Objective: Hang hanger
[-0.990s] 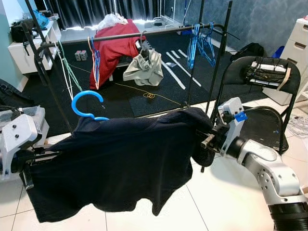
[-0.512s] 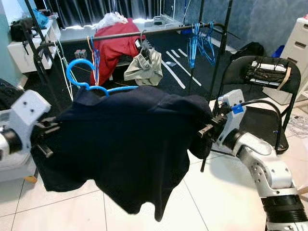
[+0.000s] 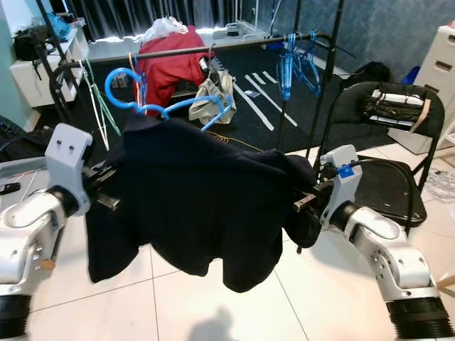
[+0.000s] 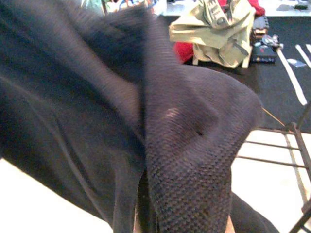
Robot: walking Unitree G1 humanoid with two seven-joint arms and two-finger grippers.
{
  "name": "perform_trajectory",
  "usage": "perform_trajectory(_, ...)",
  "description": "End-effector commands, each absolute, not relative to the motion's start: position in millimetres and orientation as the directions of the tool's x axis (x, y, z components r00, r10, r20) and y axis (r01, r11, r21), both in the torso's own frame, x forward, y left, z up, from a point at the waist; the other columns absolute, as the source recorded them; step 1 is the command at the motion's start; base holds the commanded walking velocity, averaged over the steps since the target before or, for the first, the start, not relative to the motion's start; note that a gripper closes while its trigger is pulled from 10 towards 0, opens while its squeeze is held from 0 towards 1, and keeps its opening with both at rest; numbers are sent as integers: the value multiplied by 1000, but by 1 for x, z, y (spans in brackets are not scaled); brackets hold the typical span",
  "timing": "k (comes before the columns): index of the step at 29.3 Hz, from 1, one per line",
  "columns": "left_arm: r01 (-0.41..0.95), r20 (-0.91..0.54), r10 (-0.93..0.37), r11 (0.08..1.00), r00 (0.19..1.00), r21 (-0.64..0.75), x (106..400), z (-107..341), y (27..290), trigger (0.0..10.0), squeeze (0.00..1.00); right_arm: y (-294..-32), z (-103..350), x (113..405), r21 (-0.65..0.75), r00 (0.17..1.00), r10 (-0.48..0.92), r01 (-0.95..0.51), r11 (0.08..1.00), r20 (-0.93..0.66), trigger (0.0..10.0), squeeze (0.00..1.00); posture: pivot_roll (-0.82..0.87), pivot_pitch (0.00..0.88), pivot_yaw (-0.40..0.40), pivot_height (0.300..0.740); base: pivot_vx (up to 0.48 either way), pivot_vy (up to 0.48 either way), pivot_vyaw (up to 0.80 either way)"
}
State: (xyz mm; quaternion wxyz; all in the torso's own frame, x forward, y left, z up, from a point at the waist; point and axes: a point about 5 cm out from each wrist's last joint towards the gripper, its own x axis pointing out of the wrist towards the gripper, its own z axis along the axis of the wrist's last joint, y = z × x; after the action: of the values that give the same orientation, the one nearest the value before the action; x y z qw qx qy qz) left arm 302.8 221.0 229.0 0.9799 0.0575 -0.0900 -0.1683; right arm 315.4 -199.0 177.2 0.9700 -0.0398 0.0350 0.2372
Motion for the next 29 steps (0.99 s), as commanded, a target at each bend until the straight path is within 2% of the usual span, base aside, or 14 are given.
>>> perform_trajectory(1, 296, 257, -331, 941, 908, 163, 300, 248, 221, 10000, 0, -211, 169, 314, -59, 907, 400, -410, 910, -131, 0, 0, -74, 28, 39, 740, 0, 0, 0)
perform_trajectory(2, 296, 257, -331, 941, 908, 163, 300, 248, 221, 10000, 0, -211, 169, 314, -59, 907, 400, -410, 910, -131, 0, 0, -74, 28, 39, 740, 0, 0, 0)
perform_trajectory(3, 338, 252, -385, 917, 888, 211, 298, 249, 210, 10000, 0, -210, 171, 314, -43, 900, 417, -425, 904, -124, 8510, 0, -76, 21, 39, 740, 0, 0, 0)
perform_trajectory(5, 358, 238, -415, 901, 878, 246, 296, 249, 205, 10000, 0, -209, 172, 314, -32, 895, 429, -436, 900, -119, 8510, 0, -76, 21, 39, 740, 0, 0, 0)
perform_trajectory(6, 348, 175, -429, 865, 886, 360, 296, 249, 209, 10000, 0, -207, 173, 310, -30, 873, 473, -479, 877, -118, 10000, 1000, -73, 17, 39, 740, 0, 0, 0)
perform_trajectory(9, 348, 175, -429, 865, 886, 360, 296, 249, 209, 10000, 0, -207, 173, 310, -30, 873, 473, -479, 877, -118, 10000, 1000, -73, 17, 39, 740, 0, 0, 0)
perform_trajectory(12, 325, 97, -427, 799, 899, 505, 297, 251, 220, 10000, 0, -208, 174, 306, -41, 845, 518, -527, 849, -132, 10000, 1000, -73, 17, 39, 740, 0, 0, 0)
perform_trajectory(14, 294, -45, -390, 610, 920, 736, 297, 258, 242, 10000, 0, -213, 173, 292, -104, 768, 608, -634, 766, -203, 10000, 1000, -72, 17, 41, 740, 0, 0, 0)
perform_trajectory(15, 294, -45, -390, 610, 920, 736, 297, 258, 242, 10000, 0, -213, 173, 292, -104, 768, 608, -634, 766, -203, 10000, 1000, -72, 17, 41, 740, 0, 0, 0)
perform_trajectory(16, 292, -105, -367, 503, 924, 813, 297, 262, 252, 10000, 0, -217, 172, 280, -124, 704, 662, -703, 700, -258, 10000, 1000, -72, 17, 41, 740, 0, 0, 0)
perform_trajectory(18, 292, -105, -367, 503, 924, 813, 297, 262, 252, 10000, 0, -217, 172, 280, -124, 704, 662, -703, 700, -258, 10000, 1000, -72, 17, 41, 740, 0, 0, 0)
perform_trajectory(21, 320, -191, -355, 350, 915, 880, 296, 267, 262, 10000, 0, -216, 186, 259, -102, 571, 770, -817, 568, -284, 10000, 1000, -81, 20, 46, 740, 0, 0, 0)
perform_trajectory(28, 341, -219, -373, 304, 902, 889, 295, 268, 261, 10000, 0, -214, 200, 254, -91, 535, 810, -843, 530, -242, 10000, 1000, -83, 21, 50, 740, 0, 0, 0)
perform_trajectory(29, 396, -246, -455, 270, 856, 878, 291, 270, 250, 10000, 0, -213, 219, 260, -138, 570, 805, -822, 553, -165, 10000, 0, -82, 18, 50, 740, 0, 0, 0)
